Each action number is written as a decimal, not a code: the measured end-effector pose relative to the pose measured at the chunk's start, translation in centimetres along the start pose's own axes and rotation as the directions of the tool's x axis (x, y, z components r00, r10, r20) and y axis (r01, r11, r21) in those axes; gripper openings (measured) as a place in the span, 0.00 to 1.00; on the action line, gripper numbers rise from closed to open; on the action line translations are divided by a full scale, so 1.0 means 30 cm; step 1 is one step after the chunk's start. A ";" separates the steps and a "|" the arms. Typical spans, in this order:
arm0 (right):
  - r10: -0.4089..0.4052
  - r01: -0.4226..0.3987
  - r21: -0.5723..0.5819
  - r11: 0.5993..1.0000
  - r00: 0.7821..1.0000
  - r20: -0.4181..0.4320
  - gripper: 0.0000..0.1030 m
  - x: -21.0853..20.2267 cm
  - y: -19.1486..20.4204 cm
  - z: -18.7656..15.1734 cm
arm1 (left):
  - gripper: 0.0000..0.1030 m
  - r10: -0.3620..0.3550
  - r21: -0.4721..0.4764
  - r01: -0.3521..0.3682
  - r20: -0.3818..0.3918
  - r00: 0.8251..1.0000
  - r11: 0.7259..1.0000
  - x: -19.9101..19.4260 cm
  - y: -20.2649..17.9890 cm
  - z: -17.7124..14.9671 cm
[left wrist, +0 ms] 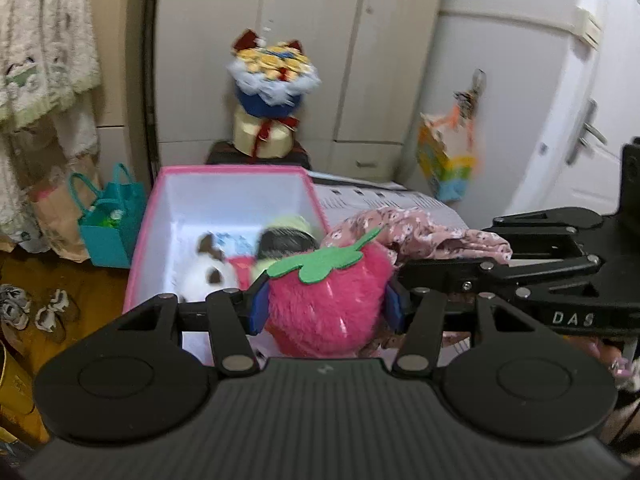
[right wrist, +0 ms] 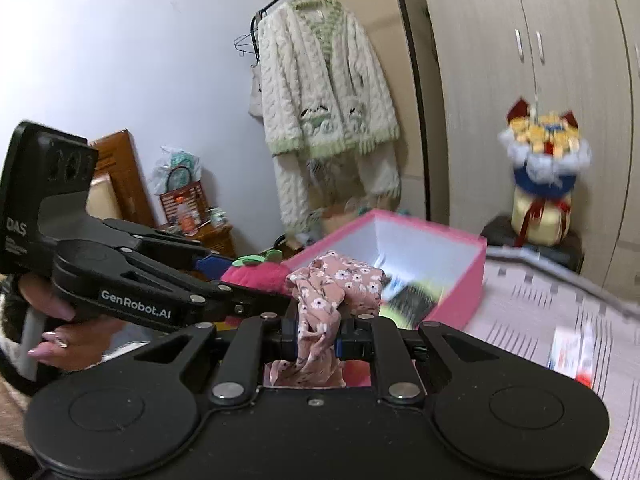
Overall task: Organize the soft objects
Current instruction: 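Carry the strawberry plush and the scrunchie with both grippers over the pink box, then open both grippers to drop the strawberry and scrunchie into the box, withdraw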
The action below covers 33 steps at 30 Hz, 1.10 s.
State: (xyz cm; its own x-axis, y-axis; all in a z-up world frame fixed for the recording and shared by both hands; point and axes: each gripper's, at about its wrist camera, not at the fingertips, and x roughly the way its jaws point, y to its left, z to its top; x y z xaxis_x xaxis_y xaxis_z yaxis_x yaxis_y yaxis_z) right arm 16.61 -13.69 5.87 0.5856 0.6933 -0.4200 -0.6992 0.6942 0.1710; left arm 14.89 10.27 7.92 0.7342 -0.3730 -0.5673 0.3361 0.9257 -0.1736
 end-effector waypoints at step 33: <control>-0.114 0.100 -0.129 0.987 0.988 -0.104 0.52 0.531 -0.215 0.095 | 0.68 0.177 -0.147 -0.179 -0.027 0.984 0.973 0.388 0.321 0.114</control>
State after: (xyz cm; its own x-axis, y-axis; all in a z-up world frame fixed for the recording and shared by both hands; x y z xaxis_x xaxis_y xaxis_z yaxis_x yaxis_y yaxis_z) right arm 31.60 -6.57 0.62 0.6156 0.5858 -0.5272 -0.6842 0.7292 0.0113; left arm 28.69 14.63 2.41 0.7660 -0.2017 -0.6104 0.1088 0.9765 -0.1862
